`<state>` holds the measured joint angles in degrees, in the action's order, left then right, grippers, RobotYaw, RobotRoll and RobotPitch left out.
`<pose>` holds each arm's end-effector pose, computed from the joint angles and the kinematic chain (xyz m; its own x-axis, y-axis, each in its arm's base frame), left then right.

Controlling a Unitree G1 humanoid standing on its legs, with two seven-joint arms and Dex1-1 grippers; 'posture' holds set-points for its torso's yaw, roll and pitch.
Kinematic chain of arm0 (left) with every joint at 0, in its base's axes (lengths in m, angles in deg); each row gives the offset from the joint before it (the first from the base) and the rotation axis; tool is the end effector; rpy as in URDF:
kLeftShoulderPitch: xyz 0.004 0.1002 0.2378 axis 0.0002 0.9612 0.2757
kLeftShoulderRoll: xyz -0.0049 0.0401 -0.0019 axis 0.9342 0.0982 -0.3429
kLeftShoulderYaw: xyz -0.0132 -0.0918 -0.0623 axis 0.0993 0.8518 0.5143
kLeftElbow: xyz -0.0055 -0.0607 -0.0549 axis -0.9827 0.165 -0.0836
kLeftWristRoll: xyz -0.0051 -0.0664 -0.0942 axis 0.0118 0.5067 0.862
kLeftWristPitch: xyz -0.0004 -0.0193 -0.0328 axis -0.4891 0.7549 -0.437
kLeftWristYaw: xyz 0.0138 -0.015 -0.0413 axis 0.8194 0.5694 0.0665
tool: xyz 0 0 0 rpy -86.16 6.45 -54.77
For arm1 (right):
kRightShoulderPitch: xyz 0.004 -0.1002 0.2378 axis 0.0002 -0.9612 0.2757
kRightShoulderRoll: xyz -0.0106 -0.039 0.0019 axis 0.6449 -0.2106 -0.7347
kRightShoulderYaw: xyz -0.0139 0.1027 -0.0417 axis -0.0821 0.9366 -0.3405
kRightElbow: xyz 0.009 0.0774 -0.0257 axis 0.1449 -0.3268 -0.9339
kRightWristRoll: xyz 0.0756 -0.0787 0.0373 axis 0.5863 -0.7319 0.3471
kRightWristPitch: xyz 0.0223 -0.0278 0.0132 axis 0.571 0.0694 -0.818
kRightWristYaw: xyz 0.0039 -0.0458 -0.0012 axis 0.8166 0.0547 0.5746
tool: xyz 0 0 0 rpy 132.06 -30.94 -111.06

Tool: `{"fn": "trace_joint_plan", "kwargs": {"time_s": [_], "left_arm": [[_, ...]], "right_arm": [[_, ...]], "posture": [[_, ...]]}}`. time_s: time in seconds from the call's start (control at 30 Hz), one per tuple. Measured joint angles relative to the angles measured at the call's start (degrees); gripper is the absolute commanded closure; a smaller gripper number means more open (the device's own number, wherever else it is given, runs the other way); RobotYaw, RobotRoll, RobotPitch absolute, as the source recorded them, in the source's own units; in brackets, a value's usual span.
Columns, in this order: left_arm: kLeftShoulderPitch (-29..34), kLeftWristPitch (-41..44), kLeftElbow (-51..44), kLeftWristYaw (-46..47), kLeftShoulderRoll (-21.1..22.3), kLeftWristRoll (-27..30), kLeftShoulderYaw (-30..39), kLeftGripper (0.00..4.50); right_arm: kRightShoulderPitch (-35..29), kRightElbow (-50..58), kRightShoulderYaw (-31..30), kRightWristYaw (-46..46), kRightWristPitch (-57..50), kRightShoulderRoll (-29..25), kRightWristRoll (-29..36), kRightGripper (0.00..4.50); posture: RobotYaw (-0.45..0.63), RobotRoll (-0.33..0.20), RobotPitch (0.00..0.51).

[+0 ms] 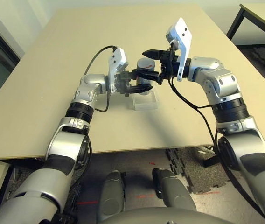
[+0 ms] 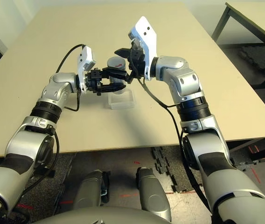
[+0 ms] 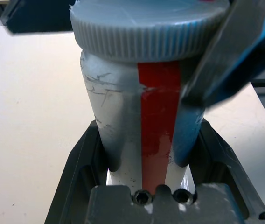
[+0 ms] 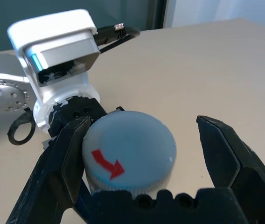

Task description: Pour the medicine from the bottle into the box.

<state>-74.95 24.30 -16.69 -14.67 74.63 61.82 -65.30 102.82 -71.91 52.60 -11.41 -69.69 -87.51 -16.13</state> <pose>0.3780 0.1613 0.1640 0.2380 -0.9646 -0.1137 0.9665 0.2236 0.1259 0.3466 -0.1403 0.2338 0.4328 0.9004 -0.0448 -0.8918 0.4203 -0.1675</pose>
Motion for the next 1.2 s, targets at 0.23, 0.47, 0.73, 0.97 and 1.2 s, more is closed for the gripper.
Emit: {"fn": "trace_joint_plan", "kwargs": {"time_s": [0.23,0.47,0.73,0.97,1.2], "left_arm": [[0.00,0.00,0.00,0.34,0.17,0.00,0.17,1.92],[0.76,-0.06,0.62,-0.12,1.17,-0.03,0.18,1.93],[0.75,-0.29,0.99,-0.12,1.08,-0.02,0.20,1.93],[0.73,-0.85,1.58,-0.10,1.09,-0.03,0.23,1.93],[0.65,-1.38,1.88,-0.01,0.89,-0.03,0.30,1.93]], "right_arm": [[-2.44,3.84,1.96,0.08,-3.78,-2.77,3.27,0.00],[-5.24,5.54,7.53,3.13,-5.61,-7.16,4.66,0.00],[-7.07,6.62,8.55,3.63,-6.75,-9.29,5.42,0.00],[-7.78,12.55,8.23,3.88,-10.39,-8.09,7.98,0.00],[-6.34,14.00,4.35,4.61,-11.58,-3.52,7.99,0.00]], "posture": [[-0.17,0.000,0.093],[-0.17,0.000,0.091],[-0.18,0.000,0.091],[-0.18,0.000,0.085],[-0.18,0.000,0.075]]}}
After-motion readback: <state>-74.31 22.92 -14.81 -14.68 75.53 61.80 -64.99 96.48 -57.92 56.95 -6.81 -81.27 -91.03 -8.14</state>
